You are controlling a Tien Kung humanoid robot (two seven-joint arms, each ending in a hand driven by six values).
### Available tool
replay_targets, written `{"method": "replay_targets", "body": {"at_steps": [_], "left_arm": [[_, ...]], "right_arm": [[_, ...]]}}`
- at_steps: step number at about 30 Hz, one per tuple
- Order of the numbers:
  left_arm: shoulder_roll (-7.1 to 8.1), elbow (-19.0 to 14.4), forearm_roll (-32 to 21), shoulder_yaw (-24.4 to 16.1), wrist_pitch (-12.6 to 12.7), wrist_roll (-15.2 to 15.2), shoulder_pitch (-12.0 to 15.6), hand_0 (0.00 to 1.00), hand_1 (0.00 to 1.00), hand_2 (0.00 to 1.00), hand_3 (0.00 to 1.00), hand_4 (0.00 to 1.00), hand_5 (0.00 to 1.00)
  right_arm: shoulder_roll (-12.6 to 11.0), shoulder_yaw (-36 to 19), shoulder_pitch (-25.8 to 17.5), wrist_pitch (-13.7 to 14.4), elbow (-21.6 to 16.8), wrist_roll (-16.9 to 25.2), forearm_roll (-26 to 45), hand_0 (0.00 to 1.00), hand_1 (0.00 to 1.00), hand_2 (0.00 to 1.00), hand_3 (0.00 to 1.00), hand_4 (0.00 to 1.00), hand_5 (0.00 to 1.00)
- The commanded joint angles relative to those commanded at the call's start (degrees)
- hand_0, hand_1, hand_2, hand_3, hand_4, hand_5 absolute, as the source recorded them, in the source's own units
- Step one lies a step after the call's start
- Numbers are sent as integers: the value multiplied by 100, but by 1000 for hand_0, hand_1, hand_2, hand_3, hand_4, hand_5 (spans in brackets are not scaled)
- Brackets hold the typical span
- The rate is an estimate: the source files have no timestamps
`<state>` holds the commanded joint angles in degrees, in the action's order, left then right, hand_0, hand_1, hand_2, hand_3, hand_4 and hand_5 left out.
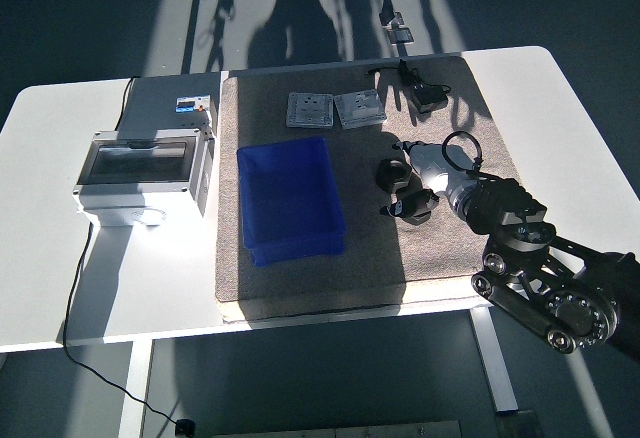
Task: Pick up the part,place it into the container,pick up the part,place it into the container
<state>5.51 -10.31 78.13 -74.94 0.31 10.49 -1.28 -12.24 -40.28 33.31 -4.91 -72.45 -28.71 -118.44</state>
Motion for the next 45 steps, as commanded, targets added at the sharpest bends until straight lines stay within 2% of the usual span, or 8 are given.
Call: {"method": "replay_targets", "body": {"at_steps": [4, 6, 10, 11, 22, 23, 33, 45], "left_arm": [[0, 0, 17, -6, -2, 2, -2, 696, 594, 647, 704, 712, 634], [-2, 0, 34, -10, -5, 5, -6, 697, 593, 647, 704, 712, 636], [-8, 0, 29, -4, -1, 1, -8, 697, 593, 647, 704, 712, 636], [-9, 0, 25, -2, 2, -2, -8, 697, 591, 647, 704, 712, 639], [-11, 0, 87, -27, 8, -31, -23, 697, 592, 647, 705, 711, 640], [-12, 0, 95, -33, 12, -38, -25, 697, 591, 648, 704, 710, 643], [-17, 0, 198, -72, 38, -72, -53, 696, 590, 646, 704, 709, 644], [-26, 0, 197, -84, 93, -111, -35, 695, 589, 645, 701, 705, 646]], "right_arm": [[-79, 74, -54, -448, -378, -597, 112, 647, 810, 872, 883, 998, 524], [-80, 100, -73, -538, -392, -827, 154, 581, 708, 820, 848, 998, 527], [-92, 165, -127, -605, -340, -827, 230, 581, 708, 820, 848, 998, 527], [-96, 186, -136, -595, -326, -827, 248, 556, 611, 742, 797, 840, 462], [-96, 458, -149, -55, -117, -827, 224, 525, 560, 677, 720, 746, 419], [-95, 485, -146, -4, -91, -827, 206, 455, 449, 483, 492, 544, 287], [-93, 724, -113, 424, 117, -795, 113, 398, 374, 369, 397, 479, 172], [-230, 315, -46, 1843, -539, 79, 41, 355, 329, 346, 380, 484, 140]]}}
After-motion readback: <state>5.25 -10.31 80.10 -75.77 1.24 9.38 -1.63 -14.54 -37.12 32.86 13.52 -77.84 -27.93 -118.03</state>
